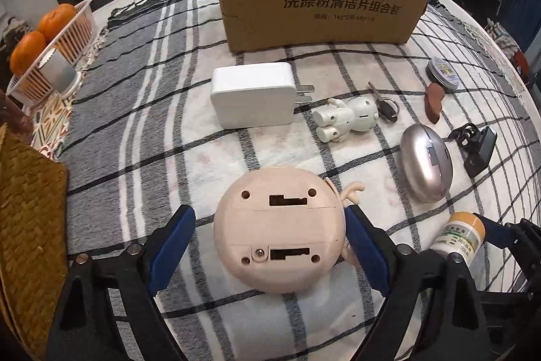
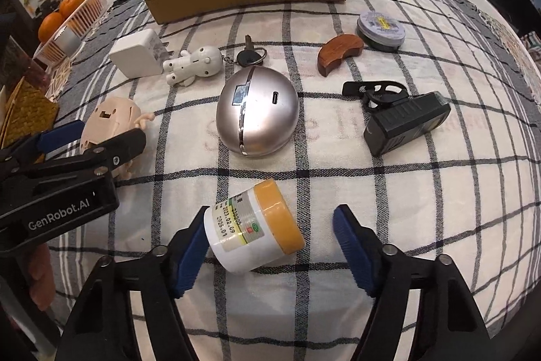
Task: Organize rigid objects
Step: 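Grasp the pink round toy with the left tool while the right tool grasps the white-orange jar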
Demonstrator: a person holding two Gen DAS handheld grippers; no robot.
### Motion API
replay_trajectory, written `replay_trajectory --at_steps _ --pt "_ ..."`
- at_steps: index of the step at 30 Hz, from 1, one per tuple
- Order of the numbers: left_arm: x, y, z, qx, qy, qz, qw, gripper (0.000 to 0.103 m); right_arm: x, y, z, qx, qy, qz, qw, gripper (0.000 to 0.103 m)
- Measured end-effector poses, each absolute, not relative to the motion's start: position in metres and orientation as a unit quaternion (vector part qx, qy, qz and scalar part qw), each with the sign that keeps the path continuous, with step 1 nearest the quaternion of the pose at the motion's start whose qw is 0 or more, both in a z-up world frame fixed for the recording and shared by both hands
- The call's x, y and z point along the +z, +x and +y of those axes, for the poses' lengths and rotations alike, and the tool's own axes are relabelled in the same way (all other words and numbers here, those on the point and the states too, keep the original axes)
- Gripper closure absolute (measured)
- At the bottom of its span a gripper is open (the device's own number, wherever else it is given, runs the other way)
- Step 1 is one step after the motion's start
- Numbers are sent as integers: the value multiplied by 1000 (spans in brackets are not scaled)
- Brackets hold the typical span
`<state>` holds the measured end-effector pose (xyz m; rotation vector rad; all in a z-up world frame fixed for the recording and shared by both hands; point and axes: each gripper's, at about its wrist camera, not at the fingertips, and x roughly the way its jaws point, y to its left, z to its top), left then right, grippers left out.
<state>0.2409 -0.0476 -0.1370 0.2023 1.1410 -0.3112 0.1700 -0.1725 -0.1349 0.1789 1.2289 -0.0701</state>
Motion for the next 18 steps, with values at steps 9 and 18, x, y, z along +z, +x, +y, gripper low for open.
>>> replay_trajectory --at_steps 9,18 --pt "-141 237 -53 -162 75 547 818 31 -132 172 -177 -23 93 562 821 59" --pt "-134 222 -52 -165 65 536 825 31 -129 165 -181 -13 94 543 834 60"
